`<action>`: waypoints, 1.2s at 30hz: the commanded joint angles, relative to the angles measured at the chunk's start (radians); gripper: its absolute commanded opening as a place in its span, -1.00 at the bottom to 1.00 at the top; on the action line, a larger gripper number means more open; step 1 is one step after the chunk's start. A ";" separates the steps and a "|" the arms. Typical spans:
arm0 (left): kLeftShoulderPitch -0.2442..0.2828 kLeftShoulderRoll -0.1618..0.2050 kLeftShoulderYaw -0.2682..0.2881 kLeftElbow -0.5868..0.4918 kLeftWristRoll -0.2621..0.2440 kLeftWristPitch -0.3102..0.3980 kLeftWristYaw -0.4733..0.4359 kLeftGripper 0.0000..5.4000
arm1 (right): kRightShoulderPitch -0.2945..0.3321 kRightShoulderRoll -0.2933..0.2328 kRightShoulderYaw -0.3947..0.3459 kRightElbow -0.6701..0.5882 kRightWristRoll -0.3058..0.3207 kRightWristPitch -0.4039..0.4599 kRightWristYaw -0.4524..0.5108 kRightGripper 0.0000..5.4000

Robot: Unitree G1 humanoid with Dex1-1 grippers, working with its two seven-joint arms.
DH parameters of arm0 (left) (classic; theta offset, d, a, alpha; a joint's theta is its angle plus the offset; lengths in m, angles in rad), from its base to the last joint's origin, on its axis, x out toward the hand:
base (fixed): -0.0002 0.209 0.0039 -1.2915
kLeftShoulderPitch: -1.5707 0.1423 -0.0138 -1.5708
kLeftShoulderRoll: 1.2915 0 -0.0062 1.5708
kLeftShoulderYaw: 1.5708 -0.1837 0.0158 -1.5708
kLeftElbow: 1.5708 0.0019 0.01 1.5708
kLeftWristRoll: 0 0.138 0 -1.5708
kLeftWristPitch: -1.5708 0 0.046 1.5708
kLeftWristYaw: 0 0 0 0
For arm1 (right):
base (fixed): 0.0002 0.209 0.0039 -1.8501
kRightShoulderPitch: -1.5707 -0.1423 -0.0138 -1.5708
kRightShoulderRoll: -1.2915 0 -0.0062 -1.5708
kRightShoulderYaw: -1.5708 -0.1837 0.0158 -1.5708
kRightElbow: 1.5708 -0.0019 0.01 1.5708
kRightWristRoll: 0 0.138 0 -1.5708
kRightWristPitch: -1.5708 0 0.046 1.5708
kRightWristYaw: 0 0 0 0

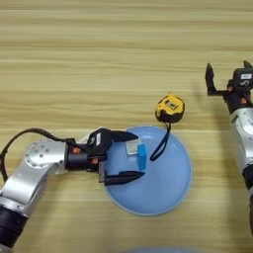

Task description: Move the objects on the table

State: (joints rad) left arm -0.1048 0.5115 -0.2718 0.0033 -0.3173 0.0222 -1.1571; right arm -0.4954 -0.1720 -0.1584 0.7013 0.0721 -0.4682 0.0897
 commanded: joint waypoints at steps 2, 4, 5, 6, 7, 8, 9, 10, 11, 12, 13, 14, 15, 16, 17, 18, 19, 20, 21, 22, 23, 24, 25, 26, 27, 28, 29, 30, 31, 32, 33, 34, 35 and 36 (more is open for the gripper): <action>-0.016 -0.003 0.008 0.016 0.017 -0.012 0.006 0.46 | 0.001 0.005 0.002 -0.014 -0.003 0.000 -0.007 1.00; -0.020 -0.008 0.006 0.024 0.018 -0.016 0.007 0.38 | -0.001 0.006 0.002 -0.012 -0.004 -0.001 -0.007 1.00; -0.023 -0.012 0.003 0.031 0.020 -0.018 0.007 0.32 | -0.001 0.007 0.002 -0.011 -0.005 -0.001 -0.008 1.00; -0.027 -0.016 0.000 0.036 0.022 -0.020 0.006 0.28 | -0.001 0.008 0.002 -0.011 -0.005 -0.001 -0.009 1.00; -0.031 -0.020 -0.002 0.041 0.023 -0.021 0.006 0.28 | -0.002 0.009 0.003 -0.010 -0.006 -0.002 -0.009 1.00; -0.034 -0.023 -0.004 0.045 0.024 -0.022 0.005 0.23 | -0.002 0.010 0.003 -0.011 -0.006 -0.001 -0.010 1.00; -0.039 -0.027 -0.006 0.051 0.026 -0.022 0.004 0.21 | -0.002 0.011 0.004 -0.011 -0.007 -0.001 -0.011 1.00; -0.043 -0.030 -0.008 0.056 0.029 -0.024 0.004 0.17 | -0.002 0.012 0.004 -0.012 -0.007 -0.001 -0.012 1.00; -0.048 -0.033 -0.010 0.062 0.032 -0.026 0.003 0.13 | -0.002 0.012 0.004 -0.012 -0.007 -0.001 -0.012 1.00; -0.052 -0.036 -0.013 0.067 0.035 -0.027 0.003 0.09 | -0.002 0.013 0.005 -0.013 -0.007 -0.001 -0.013 1.00; -0.055 -0.038 -0.015 0.069 0.036 -0.027 0.002 0.06 | -0.002 0.014 0.005 -0.013 -0.008 -0.001 -0.014 1.00; -0.058 -0.041 -0.018 0.071 0.037 -0.028 0.001 0.03 | -0.002 0.014 0.006 -0.014 -0.008 -0.001 -0.015 1.00; -0.061 -0.043 -0.020 0.073 0.038 -0.029 -0.001 -0.03 | -0.002 0.015 0.006 -0.015 -0.008 -0.001 -0.015 1.00; -0.067 -0.049 -0.023 0.078 0.042 -0.029 -0.001 -0.05 | -0.001 0.016 0.006 -0.016 -0.008 0.000 -0.016 1.00; -0.073 -0.054 -0.025 0.084 0.045 -0.029 -0.001 -0.09 | -0.001 0.016 0.007 -0.017 -0.008 0.000 -0.016 1.00; -0.077 -0.059 -0.027 0.088 0.049 -0.030 -0.001 -0.12 | 0.000 0.016 0.007 -0.018 -0.008 0.000 -0.017 1.00; -0.081 -0.062 -0.029 0.092 0.052 -0.031 -0.003 -0.17 | -0.001 0.017 0.007 -0.018 -0.008 0.001 -0.017 1.00; -0.084 -0.064 -0.031 0.094 0.053 -0.031 -0.006 -0.19 | -0.001 0.017 0.007 -0.018 -0.008 0.001 -0.017 1.00; -0.085 -0.065 -0.032 0.096 0.054 -0.032 -0.008 -0.25 | -0.001 0.017 0.007 -0.018 -0.008 0.001 -0.017 1.00; -0.087 -0.065 -0.032 0.097 0.055 -0.033 -0.011 -0.31 | -0.001 0.017 0.007 -0.017 -0.007 0.001 -0.018 1.00; -0.088 -0.065 -0.032 0.099 0.055 -0.034 -0.011 -0.35 | -0.002 0.017 0.007 -0.017 -0.007 0.001 -0.018 1.00; -0.088 -0.065 -0.031 0.100 0.056 -0.034 -0.011 -0.41 | -0.002 0.017 0.007 -0.016 -0.007 0.001 -0.017 1.00; -0.089 -0.065 -0.030 0.100 0.056 -0.034 -0.011 -0.42 | -0.003 0.017 0.007 -0.016 -0.007 0.001 -0.017 1.00; -0.089 -0.065 -0.030 0.101 0.056 -0.034 -0.011 -0.45 | -0.003 0.017 0.007 -0.015 -0.007 0.001 -0.017 1.00; -0.089 -0.065 -0.029 0.101 0.055 -0.034 -0.011 -0.50 | -0.004 0.016 0.007 -0.014 -0.006 0.001 -0.017 1.00; -0.089 -0.065 -0.028 0.102 0.055 -0.035 -0.011 -0.50 | -0.004 0.016 0.006 -0.013 -0.006 0.001 -0.017 1.00; -0.089 -0.065 -0.028 0.103 0.055 -0.035 -0.011 -0.51 | -0.005 0.016 0.006 -0.012 -0.006 0.001 -0.017 1.00; -0.090 -0.064 -0.028 0.104 0.055 -0.035 -0.011 -0.51 | -0.005 0.016 0.006 -0.011 -0.005 0.001 -0.017 1.00; -0.090 -0.064 -0.028 0.105 0.056 -0.036 -0.011 -0.51 | -0.005 0.016 0.005 -0.010 -0.005 0.001 -0.016 1.00; -0.090 -0.064 -0.027 0.106 0.056 -0.036 -0.010 -0.51 | -0.005 0.016 0.005 -0.010 -0.005 0.000 -0.016 1.00; -0.090 -0.064 -0.027 0.107 0.056 -0.036 -0.010 -0.51 | -0.006 0.016 0.005 -0.009 -0.005 0.000 -0.016 1.00; -0.090 -0.064 -0.027 0.107 0.056 -0.037 -0.011 -0.51 | -0.006 0.015 0.005 -0.009 -0.005 0.000 -0.016 1.00; -0.090 -0.064 -0.027 0.108 0.056 -0.037 -0.011 -0.51 | -0.006 0.015 0.005 -0.008 -0.005 0.000 -0.016 1.00; -0.091 -0.065 -0.027 0.108 0.055 -0.037 -0.011 -0.51 | -0.006 0.015 0.005 -0.008 -0.004 0.000 -0.015 1.00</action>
State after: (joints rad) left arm -0.1781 0.4450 -0.2983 0.1039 -0.2781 -0.0072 -1.1625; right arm -0.4954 -0.1566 -0.1524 0.7006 0.0637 -0.4682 0.0726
